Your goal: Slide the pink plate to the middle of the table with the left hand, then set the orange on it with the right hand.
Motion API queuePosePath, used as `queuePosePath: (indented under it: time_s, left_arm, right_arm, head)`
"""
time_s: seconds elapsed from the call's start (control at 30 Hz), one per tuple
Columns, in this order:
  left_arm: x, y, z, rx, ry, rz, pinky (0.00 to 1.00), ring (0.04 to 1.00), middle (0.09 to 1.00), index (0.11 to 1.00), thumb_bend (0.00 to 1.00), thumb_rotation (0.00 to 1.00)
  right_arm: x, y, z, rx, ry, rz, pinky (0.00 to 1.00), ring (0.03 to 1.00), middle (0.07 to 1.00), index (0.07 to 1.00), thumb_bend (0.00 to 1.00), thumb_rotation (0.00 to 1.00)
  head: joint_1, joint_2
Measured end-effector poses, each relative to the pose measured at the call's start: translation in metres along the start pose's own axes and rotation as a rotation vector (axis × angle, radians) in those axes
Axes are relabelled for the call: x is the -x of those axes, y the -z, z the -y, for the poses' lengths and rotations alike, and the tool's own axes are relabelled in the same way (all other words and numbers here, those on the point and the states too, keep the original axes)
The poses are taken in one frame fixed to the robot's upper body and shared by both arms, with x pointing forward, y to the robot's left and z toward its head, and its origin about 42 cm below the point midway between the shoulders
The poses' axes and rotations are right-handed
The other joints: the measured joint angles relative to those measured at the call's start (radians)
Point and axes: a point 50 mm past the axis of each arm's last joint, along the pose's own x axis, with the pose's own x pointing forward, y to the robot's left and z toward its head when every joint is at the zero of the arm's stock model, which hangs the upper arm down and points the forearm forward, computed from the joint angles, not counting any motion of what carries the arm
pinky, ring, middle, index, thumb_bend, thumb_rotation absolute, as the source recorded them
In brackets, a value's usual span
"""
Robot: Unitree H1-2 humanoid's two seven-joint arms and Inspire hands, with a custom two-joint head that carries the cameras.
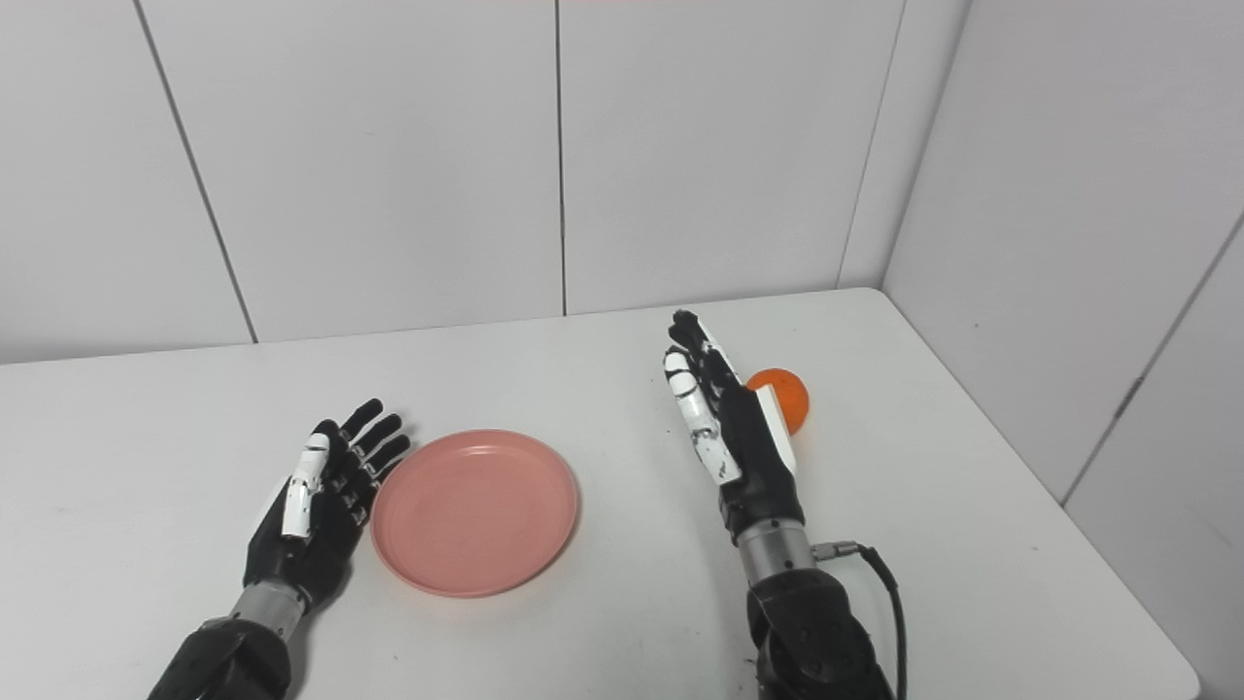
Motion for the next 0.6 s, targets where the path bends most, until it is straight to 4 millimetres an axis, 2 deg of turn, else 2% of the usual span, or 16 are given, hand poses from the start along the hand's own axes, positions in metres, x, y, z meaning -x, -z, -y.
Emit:
queuePosePath:
  time_s: [0.1, 0.2, 0.23, 0.27, 0.33, 0.37, 0.47, 0.5, 0.6]
  left_arm:
    - [0.000, 0.000, 0.000, 0.004, 0.007, 0.002, 0.91, 0.896, 0.900, 0.881, 0.33, 1.00]
    - [0.000, 0.000, -0.002, 0.007, 0.007, 0.004, 0.91, 0.893, 0.895, 0.877, 0.33, 1.00]
    - [0.000, 0.000, -0.002, 0.009, 0.006, 0.004, 0.92, 0.892, 0.893, 0.875, 0.33, 1.00]
    - [0.001, 0.000, -0.002, 0.011, 0.005, 0.004, 0.92, 0.891, 0.892, 0.874, 0.33, 1.00]
    - [0.001, 0.000, -0.004, 0.013, 0.003, 0.005, 0.92, 0.891, 0.891, 0.873, 0.33, 1.00]
    - [0.001, 0.000, -0.004, 0.013, 0.002, 0.006, 0.92, 0.895, 0.893, 0.876, 0.33, 1.00]
    - [0.001, 0.000, -0.005, 0.013, 0.000, 0.009, 0.92, 0.896, 0.894, 0.877, 0.33, 1.00]
    - [0.001, 0.001, -0.005, 0.013, -0.001, 0.011, 0.92, 0.897, 0.894, 0.879, 0.33, 1.00]
    - [0.001, 0.001, -0.006, 0.013, 0.000, 0.012, 0.93, 0.902, 0.898, 0.883, 0.33, 1.00]
  right_arm:
    - [-0.013, -0.012, 0.012, 0.068, 0.030, 0.048, 0.95, 0.929, 0.926, 0.926, 0.50, 0.80]
    - [-0.020, -0.018, 0.023, 0.136, 0.050, 0.073, 0.87, 0.901, 0.917, 0.921, 0.50, 0.78]
    - [-0.021, -0.018, 0.026, 0.177, 0.056, 0.077, 0.81, 0.868, 0.894, 0.903, 0.53, 0.80]
    - [-0.021, -0.019, 0.029, 0.234, 0.067, 0.081, 0.79, 0.863, 0.890, 0.900, 0.55, 0.79]
    - [-0.021, -0.020, 0.035, 0.350, 0.096, 0.091, 0.79, 0.862, 0.890, 0.900, 0.56, 0.78]
    - [-0.022, -0.021, 0.038, 0.386, 0.105, 0.095, 0.78, 0.860, 0.897, 0.911, 0.60, 0.73]
    - [-0.022, -0.022, 0.041, 0.477, 0.121, 0.104, 0.79, 0.866, 0.909, 0.928, 0.66, 0.70]
    - [-0.022, -0.023, 0.042, 0.514, 0.123, 0.109, 0.80, 0.871, 0.913, 0.934, 0.70, 0.64]
    - [-0.025, -0.027, 0.045, 0.597, 0.138, 0.124, 0.81, 0.881, 0.916, 0.936, 0.75, 0.58]
  head:
    - [-0.012, -0.003]
    - [-0.020, -0.005]
    - [-0.022, -0.006]
    - [-0.023, -0.008]
    - [-0.023, -0.008]
    - [-0.023, -0.008]
    - [-0.028, -0.012]
    - [-0.031, -0.014]
    - [-0.038, -0.017]
